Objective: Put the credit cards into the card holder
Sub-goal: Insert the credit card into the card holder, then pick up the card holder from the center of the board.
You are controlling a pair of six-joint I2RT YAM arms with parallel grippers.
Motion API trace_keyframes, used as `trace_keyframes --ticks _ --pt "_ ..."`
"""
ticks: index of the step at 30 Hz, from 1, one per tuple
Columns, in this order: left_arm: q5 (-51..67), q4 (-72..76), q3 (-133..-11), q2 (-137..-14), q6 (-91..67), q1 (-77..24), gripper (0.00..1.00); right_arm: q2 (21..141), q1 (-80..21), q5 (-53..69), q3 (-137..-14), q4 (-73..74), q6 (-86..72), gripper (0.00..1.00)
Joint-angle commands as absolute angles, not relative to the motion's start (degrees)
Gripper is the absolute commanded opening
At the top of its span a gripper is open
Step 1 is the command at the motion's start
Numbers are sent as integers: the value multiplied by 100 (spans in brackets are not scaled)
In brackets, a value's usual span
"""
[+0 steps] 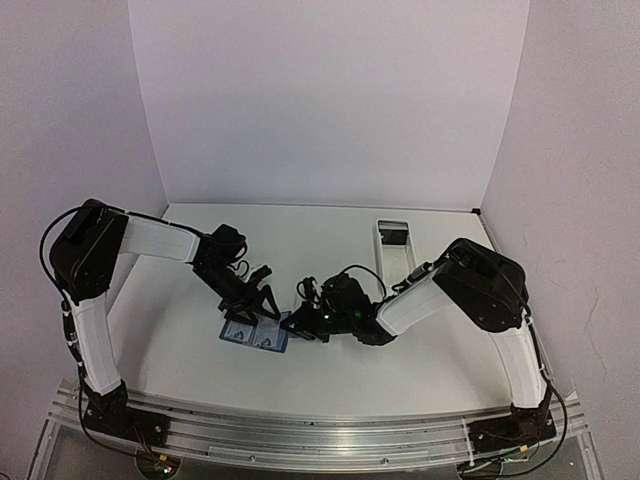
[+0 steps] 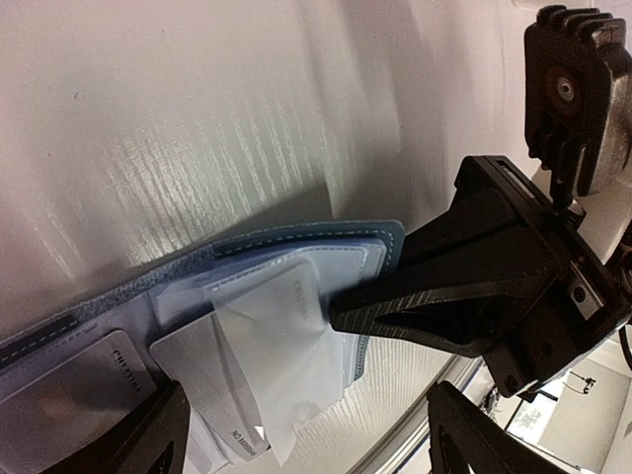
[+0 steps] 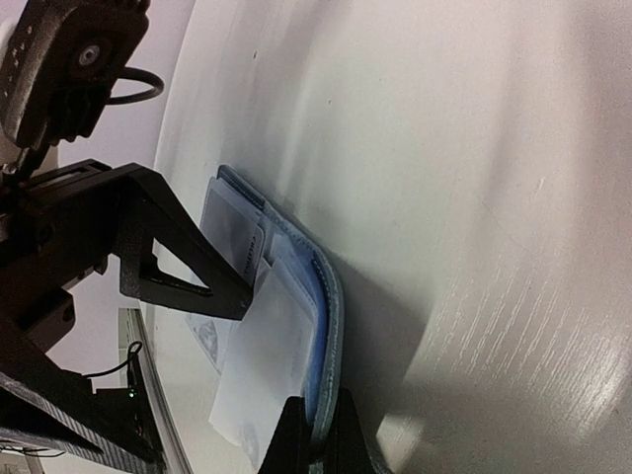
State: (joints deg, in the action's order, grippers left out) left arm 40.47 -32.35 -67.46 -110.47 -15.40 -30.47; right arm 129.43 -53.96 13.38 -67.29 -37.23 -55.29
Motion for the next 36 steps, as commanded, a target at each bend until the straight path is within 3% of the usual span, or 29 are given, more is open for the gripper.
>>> trace_keyframes --ticks 1,14,15,19,22,29,36 --pt "4215 -3003 -6746 -11230 -1664 -3173 82 12858 -5364 1328 -6871 -3577 -5388 0" --pt "4565 -2455 -6966 -11136 -1324 -3222 78 12804 -5361 1326 -6866 -3568 -5281 0" --pt "4592 -2345 -6944 -11123 -1305 -3240 78 12807 -5364 1338 -6880 -3566 -5274 3" --pt "4478 -2258 -6886 -11185 -1117 -3279 79 12838 -5360 1297 -6941 -3547 -5270 31" --pt "4350 -2304 -6784 -11163 -848 -3278 79 12894 -5337 1261 -7058 -3528 -5238 38" --pt "4642 -2232 -6808 -11151 -969 -3278 78 13016 -5330 1310 -7109 -3526 -5354 34" --pt "4782 -2474 -7075 -10890 -1007 -3269 80 12878 -5250 1248 -6820 -3525 -5698 2"
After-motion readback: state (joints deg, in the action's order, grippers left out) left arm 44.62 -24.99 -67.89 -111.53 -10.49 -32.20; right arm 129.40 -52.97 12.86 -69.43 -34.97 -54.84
